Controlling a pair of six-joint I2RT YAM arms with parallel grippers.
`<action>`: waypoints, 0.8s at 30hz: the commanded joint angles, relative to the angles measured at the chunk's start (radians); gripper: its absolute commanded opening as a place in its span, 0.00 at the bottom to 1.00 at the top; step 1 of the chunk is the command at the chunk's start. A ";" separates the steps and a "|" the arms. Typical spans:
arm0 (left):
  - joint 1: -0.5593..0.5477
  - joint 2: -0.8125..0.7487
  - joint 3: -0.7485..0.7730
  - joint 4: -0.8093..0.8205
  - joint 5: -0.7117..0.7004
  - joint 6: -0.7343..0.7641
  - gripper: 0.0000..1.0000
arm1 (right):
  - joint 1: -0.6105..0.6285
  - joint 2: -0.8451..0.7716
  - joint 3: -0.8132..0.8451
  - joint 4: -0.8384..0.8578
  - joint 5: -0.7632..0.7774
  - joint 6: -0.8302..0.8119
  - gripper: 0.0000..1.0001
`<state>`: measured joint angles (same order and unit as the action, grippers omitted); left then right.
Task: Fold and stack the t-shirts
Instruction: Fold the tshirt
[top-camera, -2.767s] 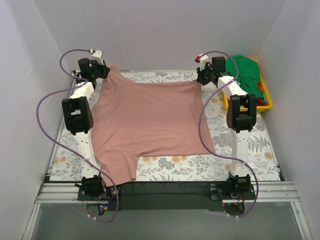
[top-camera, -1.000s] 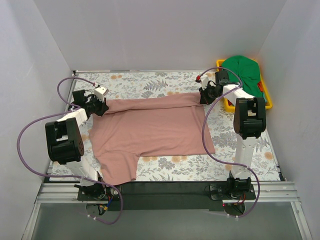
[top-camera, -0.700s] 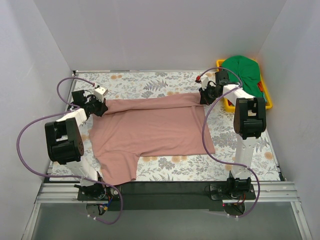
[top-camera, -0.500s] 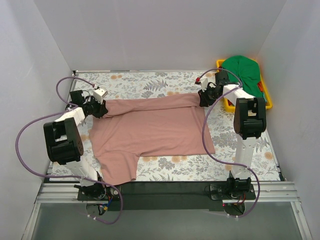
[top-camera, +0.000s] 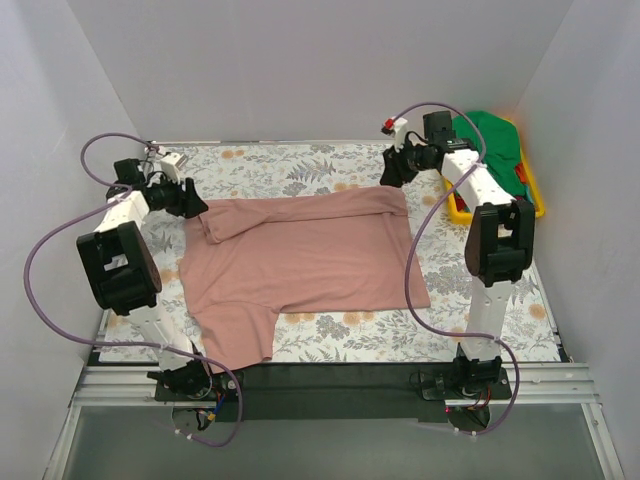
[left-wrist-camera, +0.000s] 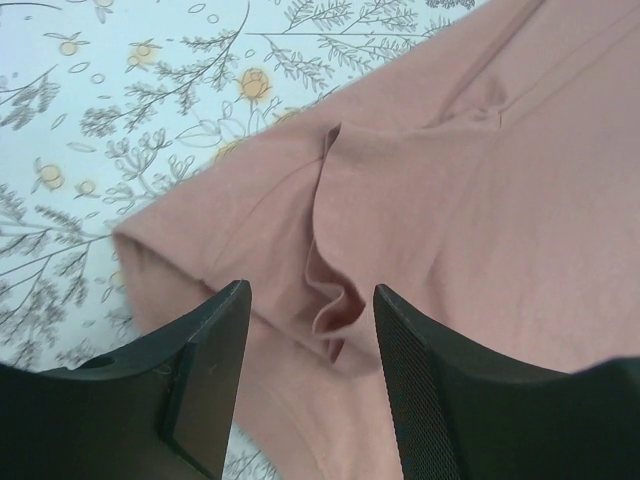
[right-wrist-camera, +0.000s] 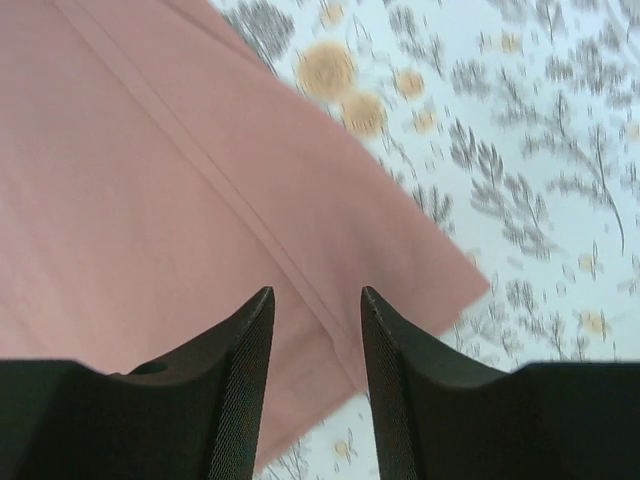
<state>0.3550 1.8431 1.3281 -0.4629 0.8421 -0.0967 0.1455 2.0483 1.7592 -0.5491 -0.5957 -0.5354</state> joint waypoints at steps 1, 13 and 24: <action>-0.077 0.037 0.060 0.009 -0.044 -0.144 0.51 | 0.074 0.052 0.097 0.000 -0.046 0.107 0.45; -0.185 0.177 0.155 0.058 -0.189 -0.236 0.51 | 0.195 0.164 0.177 0.026 -0.029 0.206 0.40; -0.240 0.308 0.281 0.075 -0.163 -0.232 0.50 | 0.164 0.069 0.014 0.026 -0.013 0.203 0.34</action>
<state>0.1223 2.1536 1.5723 -0.4053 0.6643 -0.3328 0.3298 2.2066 1.8004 -0.5270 -0.6029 -0.3386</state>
